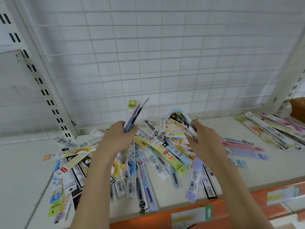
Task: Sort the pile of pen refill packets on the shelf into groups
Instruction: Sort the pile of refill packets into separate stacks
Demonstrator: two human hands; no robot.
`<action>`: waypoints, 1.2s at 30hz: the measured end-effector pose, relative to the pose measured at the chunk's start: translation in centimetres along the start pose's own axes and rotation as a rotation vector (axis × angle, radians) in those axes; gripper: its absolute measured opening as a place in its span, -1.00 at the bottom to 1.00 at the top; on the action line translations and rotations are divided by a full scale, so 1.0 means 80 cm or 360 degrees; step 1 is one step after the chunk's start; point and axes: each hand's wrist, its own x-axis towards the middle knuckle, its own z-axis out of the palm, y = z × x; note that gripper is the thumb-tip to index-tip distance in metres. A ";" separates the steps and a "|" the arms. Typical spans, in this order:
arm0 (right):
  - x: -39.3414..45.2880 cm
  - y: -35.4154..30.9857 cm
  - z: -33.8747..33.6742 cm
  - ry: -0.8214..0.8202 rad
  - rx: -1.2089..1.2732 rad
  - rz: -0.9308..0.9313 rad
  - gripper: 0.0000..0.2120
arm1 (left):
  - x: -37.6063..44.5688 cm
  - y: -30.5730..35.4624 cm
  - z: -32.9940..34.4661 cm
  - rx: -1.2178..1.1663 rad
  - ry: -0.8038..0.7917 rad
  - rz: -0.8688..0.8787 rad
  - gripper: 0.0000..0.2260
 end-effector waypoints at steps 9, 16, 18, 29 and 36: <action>0.012 0.111 -0.067 0.0138 0.0125 -0.0030 -0.83 | -0.037 0.090 0.092 -0.0292 0.0294 0.0187 -0.67; 0.026 0.240 -0.130 0.0362 0.0400 0.0193 -0.76 | -0.041 0.173 0.217 -0.0614 0.0385 0.0403 -0.83; 0.028 0.275 -0.136 0.0358 0.0422 0.0221 -0.77 | -0.042 0.187 0.248 -0.0766 0.0404 0.0418 -0.88; 0.058 0.371 -0.199 0.0268 0.1162 0.0285 -0.80 | -0.063 0.232 0.342 -0.0874 0.0514 0.0375 -0.92; 0.039 0.391 -0.181 0.0251 0.1254 0.0276 -0.79 | -0.063 0.266 0.399 -0.1029 0.0532 0.0385 -0.84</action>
